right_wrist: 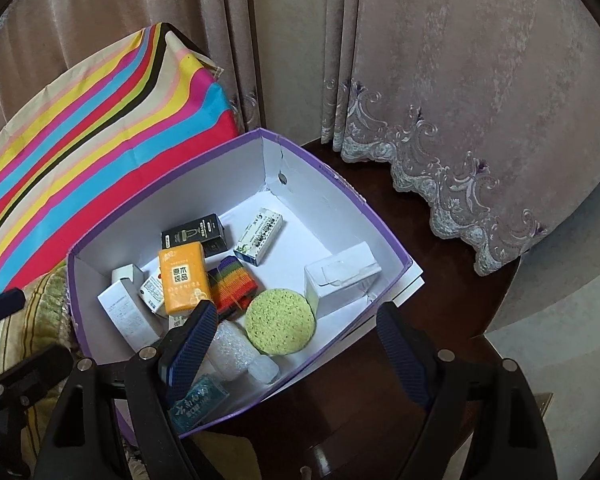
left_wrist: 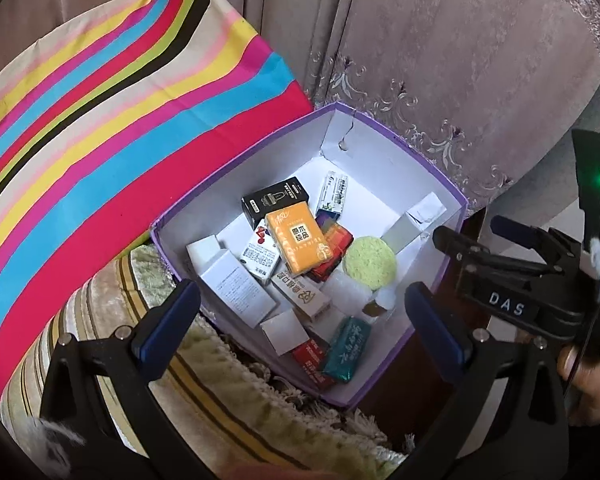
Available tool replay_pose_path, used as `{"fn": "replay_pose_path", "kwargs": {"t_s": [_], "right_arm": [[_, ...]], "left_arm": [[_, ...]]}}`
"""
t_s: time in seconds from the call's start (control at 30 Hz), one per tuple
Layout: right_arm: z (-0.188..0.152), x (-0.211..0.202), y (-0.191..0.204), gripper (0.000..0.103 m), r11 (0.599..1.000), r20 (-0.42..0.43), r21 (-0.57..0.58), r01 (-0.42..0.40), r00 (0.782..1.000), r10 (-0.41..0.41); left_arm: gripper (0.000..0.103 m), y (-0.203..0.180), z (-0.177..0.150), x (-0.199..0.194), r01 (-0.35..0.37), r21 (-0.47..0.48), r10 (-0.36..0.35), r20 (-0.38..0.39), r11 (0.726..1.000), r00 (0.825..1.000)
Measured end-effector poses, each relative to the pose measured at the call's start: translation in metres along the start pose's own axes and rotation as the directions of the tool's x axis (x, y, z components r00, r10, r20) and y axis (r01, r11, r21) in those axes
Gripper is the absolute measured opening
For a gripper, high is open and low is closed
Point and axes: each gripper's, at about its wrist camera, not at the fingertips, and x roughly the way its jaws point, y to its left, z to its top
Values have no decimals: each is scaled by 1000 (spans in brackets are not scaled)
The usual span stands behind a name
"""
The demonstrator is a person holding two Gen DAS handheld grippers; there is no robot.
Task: Organize objects
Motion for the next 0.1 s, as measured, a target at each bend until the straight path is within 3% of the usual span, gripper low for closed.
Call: {"fn": "replay_pose_path", "kwargs": {"t_s": [0.1], "right_arm": [[-1, 3, -2, 83, 1000, -5, 7, -4, 1000, 4]], "left_arm": [[103, -2, 0, 4, -10, 4, 10, -7, 1000, 1000]]}}
